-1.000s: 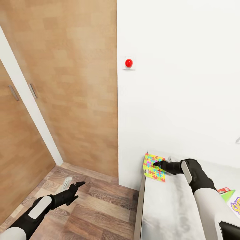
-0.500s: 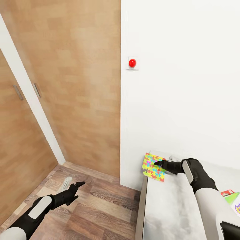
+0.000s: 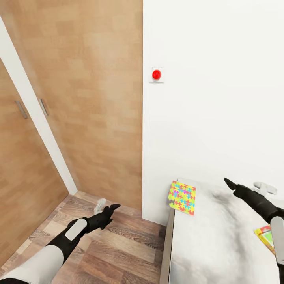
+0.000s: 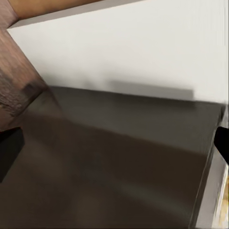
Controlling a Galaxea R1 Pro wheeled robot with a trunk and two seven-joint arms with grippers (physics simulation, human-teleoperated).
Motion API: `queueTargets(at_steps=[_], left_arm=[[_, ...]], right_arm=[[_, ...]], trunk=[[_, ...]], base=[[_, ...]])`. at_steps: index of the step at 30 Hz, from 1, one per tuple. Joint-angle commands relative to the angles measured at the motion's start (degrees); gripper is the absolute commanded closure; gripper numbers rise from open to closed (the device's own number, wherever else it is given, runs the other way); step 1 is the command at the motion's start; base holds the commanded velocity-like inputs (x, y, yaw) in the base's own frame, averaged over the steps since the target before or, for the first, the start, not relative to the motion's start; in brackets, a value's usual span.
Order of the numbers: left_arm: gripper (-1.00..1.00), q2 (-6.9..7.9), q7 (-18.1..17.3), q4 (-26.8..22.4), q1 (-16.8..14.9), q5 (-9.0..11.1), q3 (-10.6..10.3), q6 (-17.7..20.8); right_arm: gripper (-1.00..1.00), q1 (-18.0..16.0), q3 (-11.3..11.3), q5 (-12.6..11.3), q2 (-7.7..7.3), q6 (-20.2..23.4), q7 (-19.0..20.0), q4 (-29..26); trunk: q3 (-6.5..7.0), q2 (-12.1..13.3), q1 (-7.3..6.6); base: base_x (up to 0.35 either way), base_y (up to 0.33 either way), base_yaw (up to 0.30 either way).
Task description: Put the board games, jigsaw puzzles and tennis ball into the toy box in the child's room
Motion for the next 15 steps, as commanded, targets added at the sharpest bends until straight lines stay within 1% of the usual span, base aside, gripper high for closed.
queueTargets(at_steps=[1,2,4,5,7,8,9,11,12,13,15], left_arm=[[-1.0,-0.09,-1.4,0.8,-0.4,0.1,-0.3,-0.1],[-1.0,-0.21,-3.7,1.9,-0.8,0.0,-0.3,-0.4],[-1.0,0.16,-6.8,3.1,-1.1,-0.1,-0.2,-0.7],[-1.0,0.25,-7.3,3.3,-1.1,-0.1,-0.2,-0.8],[-1.0,0.42,-8.5,3.7,-1.1,-0.1,-0.1,-0.9],[-1.0,0.44,-8.7,3.7,-1.1,-0.1,-0.1,-1.0],[-1.0,0.49,-8.9,3.8,-0.9,-0.2,-0.2,-1.1],[-1.0,0.49,-9.1,3.9,-0.7,-0.4,-0.7,-1.5],[-1.0,0.49,-9.1,3.9,-0.6,-0.7,-1.0,-1.7],[-1.0,0.47,-9.2,3.9,-0.6,-1.4,-1.4,-1.9],[-1.0,0.49,-9.2,3.9,-0.5,-2.2,-1.6,-2.3]], right_arm=[[-1.0,1.1,-0.3,-1.3,-0.1,0.3,0.5,-0.9],[-1.0,2.8,-0.9,-2.9,-0.3,0.2,2.1,-2.1],[-1.0,4.6,-3.3,-4.5,-0.44,-0.1,9.6,-3.3],[-1.0,4.9,-4.1,-4.7,-0.46,-0.1,11.6,-3.5],[-1.0,5.3,-7.3,-5.2,-0.79,0.1,18.5,-3.9],[-1.0,5.4,-8.1,-5.3,-0.94,0.1,20.1,-4.0],[-1.0,5.4,-9.3,-5.4,-1.36,0.4,22.5,-4.1],[-1.0,5.4,-10.4,-5.5,-1.85,1.4,24.7,-4.1],[-1.0,5.4,-10.6,-5.5,-2.0,1.8,25.1,-4.1],[-1.0,5.4,-10.9,-5.5,-2.21,2.4,25.9,-4.2],[-1.0,5.3,-11.2,-5.6,-2.46,3.1,26.6,-4.2]], trunk=[[-0.06,0.0,0.01],[-0.06,0.0,0.01],[-0.06,0.0,0.01],[-0.06,0.0,0.01],[-0.04,0.0,0.01],[-0.03,0.0,0.01],[-0.01,0.0,0.01],[0.03,0.0,0.01],[0.05,0.0,0.01],[0.08,0.0,0.01],[0.12,0.0,0.01]], base=[[0.0,0.0,0.0],[0.0,0.0,0.0],[0.0,0.0,0.0],[0.0,0.0,0.0],[0.0,0.0,-0.071],[0.0,0.0,-0.146],[0.0,0.0,-0.197],[0.0,0.0,-0.229],[0.0,0.0,-0.251],[0.0,0.0,-0.265],[0.0,0.0,-0.276]])
